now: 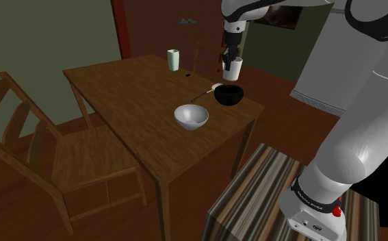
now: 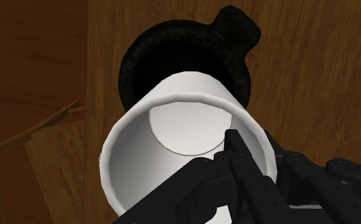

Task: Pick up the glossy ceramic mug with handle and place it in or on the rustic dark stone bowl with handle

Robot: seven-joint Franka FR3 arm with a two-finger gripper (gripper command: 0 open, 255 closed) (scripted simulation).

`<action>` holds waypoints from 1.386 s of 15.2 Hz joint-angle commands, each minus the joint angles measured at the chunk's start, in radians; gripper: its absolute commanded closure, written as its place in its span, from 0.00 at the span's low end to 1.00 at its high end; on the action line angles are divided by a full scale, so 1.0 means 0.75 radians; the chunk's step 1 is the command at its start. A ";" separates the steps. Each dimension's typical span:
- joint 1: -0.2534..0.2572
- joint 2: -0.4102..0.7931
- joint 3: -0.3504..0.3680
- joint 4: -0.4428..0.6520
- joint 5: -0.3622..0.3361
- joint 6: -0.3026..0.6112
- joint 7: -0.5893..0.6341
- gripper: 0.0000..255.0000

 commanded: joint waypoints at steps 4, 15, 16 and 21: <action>-0.002 0.016 -0.001 -0.069 0.001 0.086 0.001 1.00; -0.003 0.039 -0.002 -0.141 0.002 0.181 0.004 1.00; -0.003 0.039 -0.002 -0.141 0.002 0.181 0.004 1.00; -0.003 0.039 -0.002 -0.141 0.002 0.181 0.004 0.00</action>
